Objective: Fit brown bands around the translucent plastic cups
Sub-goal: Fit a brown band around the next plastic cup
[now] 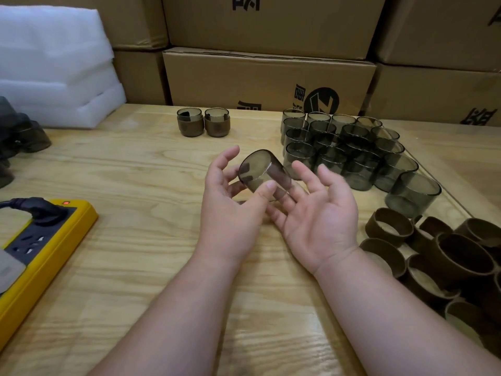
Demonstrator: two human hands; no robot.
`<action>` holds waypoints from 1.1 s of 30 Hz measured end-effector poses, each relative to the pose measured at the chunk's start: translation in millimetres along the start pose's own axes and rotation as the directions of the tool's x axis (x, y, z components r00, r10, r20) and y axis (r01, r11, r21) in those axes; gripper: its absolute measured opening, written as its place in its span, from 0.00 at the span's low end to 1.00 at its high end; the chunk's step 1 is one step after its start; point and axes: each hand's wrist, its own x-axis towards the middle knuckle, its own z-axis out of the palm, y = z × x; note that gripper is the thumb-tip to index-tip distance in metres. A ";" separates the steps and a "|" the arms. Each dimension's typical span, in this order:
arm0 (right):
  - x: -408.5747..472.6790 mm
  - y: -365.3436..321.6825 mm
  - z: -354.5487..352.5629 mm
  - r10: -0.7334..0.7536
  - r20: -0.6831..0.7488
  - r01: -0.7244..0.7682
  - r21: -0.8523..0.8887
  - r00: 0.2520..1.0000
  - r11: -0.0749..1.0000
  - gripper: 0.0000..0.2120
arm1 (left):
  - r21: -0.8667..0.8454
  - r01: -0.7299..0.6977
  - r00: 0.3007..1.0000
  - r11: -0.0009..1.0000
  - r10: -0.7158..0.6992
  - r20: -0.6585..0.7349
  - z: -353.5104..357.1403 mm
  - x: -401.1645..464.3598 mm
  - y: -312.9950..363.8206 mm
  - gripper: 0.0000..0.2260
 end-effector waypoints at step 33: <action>-10.3 -23.0 16.7 -0.398 -0.017 -0.038 -0.998 0.917 -0.044 0.34 | 0.336 -0.011 0.960 0.942 -0.084 0.267 1.7 -3.9 -4.8 0.34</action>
